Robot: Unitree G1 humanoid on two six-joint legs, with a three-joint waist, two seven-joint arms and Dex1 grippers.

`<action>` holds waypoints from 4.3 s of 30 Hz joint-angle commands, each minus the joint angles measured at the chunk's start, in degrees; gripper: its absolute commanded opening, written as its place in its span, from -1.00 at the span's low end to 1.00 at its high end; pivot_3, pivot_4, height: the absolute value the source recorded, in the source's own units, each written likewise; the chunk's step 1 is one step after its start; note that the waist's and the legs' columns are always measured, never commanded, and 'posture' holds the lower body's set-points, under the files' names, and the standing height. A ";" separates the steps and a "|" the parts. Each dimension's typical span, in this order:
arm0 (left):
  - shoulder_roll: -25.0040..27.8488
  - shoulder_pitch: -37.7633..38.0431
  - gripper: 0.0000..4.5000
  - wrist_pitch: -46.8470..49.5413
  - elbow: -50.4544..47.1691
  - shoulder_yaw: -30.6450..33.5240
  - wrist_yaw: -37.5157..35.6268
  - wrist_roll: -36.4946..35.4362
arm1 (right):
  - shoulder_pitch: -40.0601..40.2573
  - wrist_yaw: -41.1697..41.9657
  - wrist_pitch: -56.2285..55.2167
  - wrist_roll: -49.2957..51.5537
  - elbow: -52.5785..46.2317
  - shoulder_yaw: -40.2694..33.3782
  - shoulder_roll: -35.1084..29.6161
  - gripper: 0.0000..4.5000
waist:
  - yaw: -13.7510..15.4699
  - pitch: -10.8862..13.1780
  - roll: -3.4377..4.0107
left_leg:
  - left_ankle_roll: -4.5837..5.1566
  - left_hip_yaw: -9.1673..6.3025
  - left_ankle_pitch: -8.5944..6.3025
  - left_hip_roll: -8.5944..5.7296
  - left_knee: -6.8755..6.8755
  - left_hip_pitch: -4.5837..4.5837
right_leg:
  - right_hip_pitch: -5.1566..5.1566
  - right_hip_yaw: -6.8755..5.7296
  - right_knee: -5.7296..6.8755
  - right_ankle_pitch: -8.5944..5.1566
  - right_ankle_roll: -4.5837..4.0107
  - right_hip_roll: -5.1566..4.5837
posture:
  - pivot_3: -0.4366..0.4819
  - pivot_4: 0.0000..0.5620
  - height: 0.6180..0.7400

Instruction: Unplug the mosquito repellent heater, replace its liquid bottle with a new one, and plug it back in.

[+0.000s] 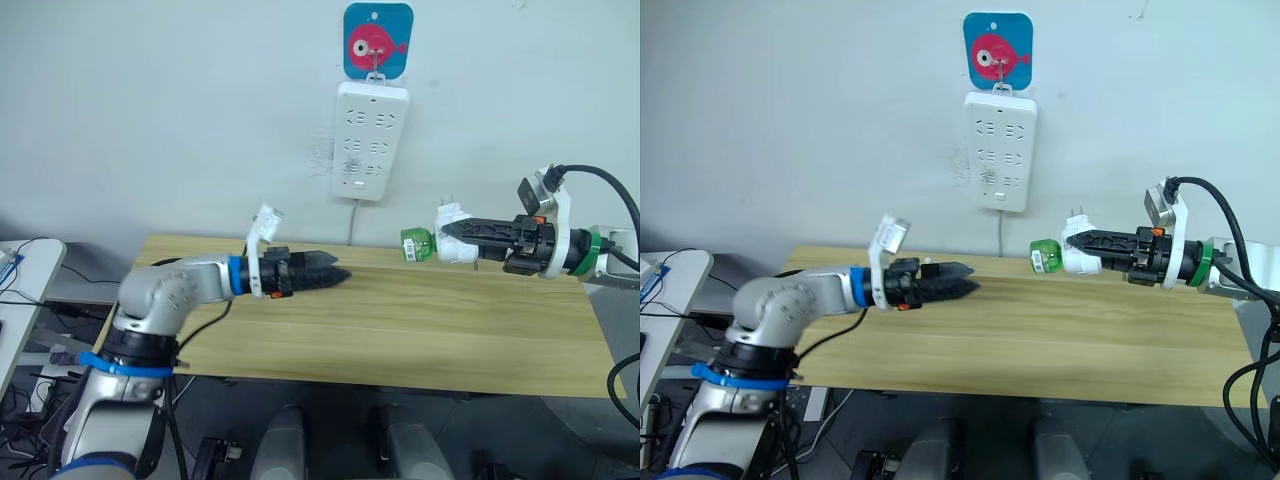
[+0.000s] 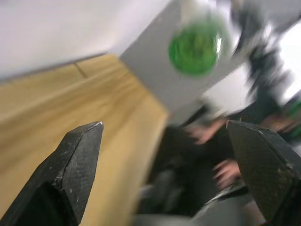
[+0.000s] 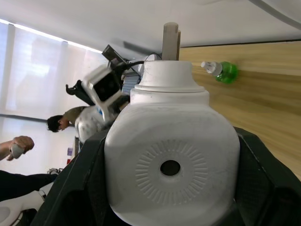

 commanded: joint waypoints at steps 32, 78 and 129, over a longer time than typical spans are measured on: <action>-14.11 -16.72 0.76 -92.12 33.78 -7.58 39.91 62.41 | -3.67 -1.80 1.82 2.45 -0.55 -3.26 5.15 0.33 | 0.49 -0.01 0.00 | 0.07 0.04 -0.03 0.04 0.10 -0.09 | -0.04 0.04 0.05 0.18 0.14 -0.06 | -0.03 -0.21 1.00; -10.69 -15.81 0.02 50.47 17.71 9.14 16.80 -50.15 | -1.32 8.88 3.05 0.48 -8.18 1.66 -2.65 0.33 | -0.99 0.01 0.02 | 0.07 -0.46 -0.01 0.01 0.16 -0.08 | 0.03 -0.27 0.07 0.09 0.15 0.18 | -0.04 -0.23 1.00; -11.58 -11.77 0.99 -88.18 26.82 -7.28 38.53 60.29 | -1.53 0.75 1.84 2.45 -2.77 -2.73 4.11 0.33 | 1.71 0.02 0.03 | 0.17 0.05 -0.05 0.05 0.10 -0.11 | -0.06 0.04 -0.01 0.26 0.13 -0.07 | 0.01 -0.17 1.00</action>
